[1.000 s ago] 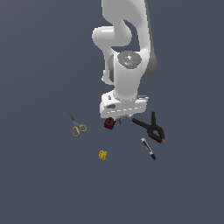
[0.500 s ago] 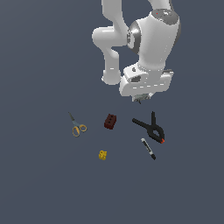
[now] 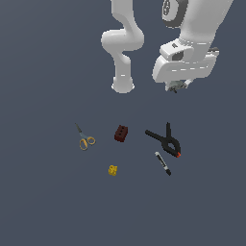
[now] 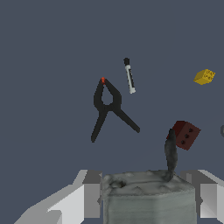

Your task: Pick up a designated object from a clutter of objects.

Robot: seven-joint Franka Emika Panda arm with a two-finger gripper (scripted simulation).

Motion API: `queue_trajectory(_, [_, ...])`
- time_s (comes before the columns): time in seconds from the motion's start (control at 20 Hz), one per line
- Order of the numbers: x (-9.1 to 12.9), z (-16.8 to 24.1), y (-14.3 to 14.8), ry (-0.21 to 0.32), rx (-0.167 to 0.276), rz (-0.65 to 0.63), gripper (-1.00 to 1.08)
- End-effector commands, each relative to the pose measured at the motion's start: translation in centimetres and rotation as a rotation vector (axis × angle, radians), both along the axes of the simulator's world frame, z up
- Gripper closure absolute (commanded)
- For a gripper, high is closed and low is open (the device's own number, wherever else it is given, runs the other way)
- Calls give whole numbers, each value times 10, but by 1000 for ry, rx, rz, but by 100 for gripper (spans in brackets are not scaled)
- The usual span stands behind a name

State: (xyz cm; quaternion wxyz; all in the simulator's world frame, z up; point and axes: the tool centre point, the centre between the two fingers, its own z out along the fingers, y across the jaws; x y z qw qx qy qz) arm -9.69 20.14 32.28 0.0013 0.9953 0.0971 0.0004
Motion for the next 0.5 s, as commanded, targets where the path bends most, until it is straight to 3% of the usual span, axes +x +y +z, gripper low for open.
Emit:
queue_trajectory(0.0, [-6, 13, 13, 1, 1, -1, 108])
queue_trajectory(0.45, [-13, 33, 32, 1, 2, -2, 108])
